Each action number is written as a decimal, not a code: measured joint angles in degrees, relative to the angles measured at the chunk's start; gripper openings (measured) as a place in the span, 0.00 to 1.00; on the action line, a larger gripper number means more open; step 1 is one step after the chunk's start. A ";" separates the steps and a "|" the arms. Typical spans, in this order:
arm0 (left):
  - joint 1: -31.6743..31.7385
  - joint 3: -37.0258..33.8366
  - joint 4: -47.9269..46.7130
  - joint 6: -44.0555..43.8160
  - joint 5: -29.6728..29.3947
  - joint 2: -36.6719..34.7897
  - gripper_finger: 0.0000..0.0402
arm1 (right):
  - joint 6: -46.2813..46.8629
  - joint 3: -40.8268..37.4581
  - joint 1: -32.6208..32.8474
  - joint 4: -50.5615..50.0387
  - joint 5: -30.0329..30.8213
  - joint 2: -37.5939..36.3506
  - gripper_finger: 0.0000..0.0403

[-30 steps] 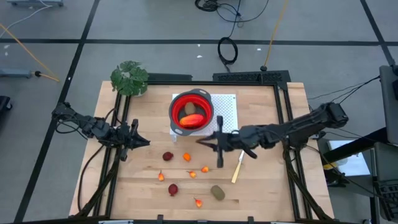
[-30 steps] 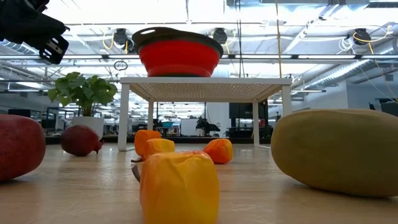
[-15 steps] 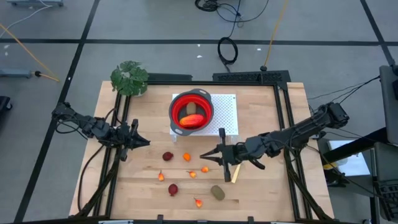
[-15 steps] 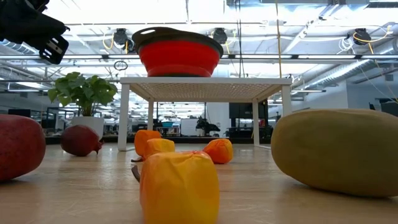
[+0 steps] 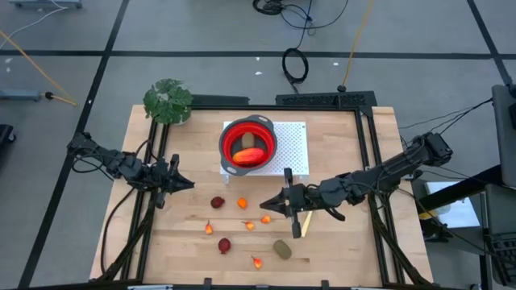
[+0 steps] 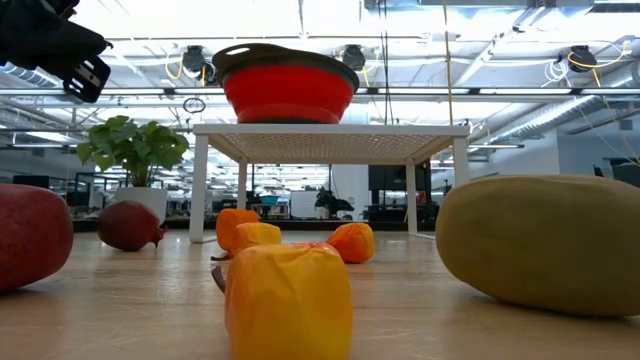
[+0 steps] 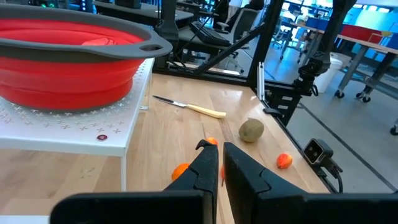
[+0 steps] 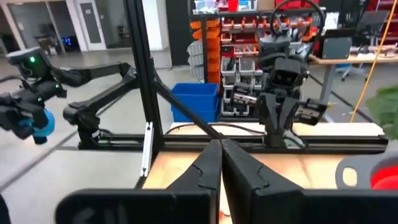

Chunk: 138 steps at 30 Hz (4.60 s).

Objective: Pick & Place Fruit
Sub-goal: Put the brown kiwi into the orange strainer bowl on the shelf

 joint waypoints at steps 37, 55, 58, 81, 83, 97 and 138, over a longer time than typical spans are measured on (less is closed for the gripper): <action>0.00 0.00 -0.31 -0.98 -0.02 -0.02 0.06 | 35.49 0.02 10.73 -31.06 -18.03 10.97 0.00; 0.00 0.00 -0.60 -0.90 -0.02 -0.02 0.06 | 42.32 0.02 9.62 -32.24 -17.84 11.61 0.36; 0.00 0.00 -0.62 -0.90 -0.02 -0.02 0.06 | 42.40 0.02 9.60 -32.24 -17.76 11.61 0.47; 0.00 0.00 -0.94 -0.96 0.00 -0.02 0.06 | 43.06 0.02 8.88 -31.96 -16.34 16.80 0.73; 0.00 0.00 -0.92 -0.96 0.00 -0.02 0.06 | 43.95 0.02 8.81 -30.33 -16.35 18.00 0.73; 0.00 0.00 -0.85 -1.27 0.00 0.00 0.06 | 43.83 0.02 8.72 -25.79 -16.32 24.73 0.73; 0.00 0.02 -0.31 -1.12 0.02 0.00 0.06 | 34.12 0.00 2.52 -17.60 -21.06 6.49 0.51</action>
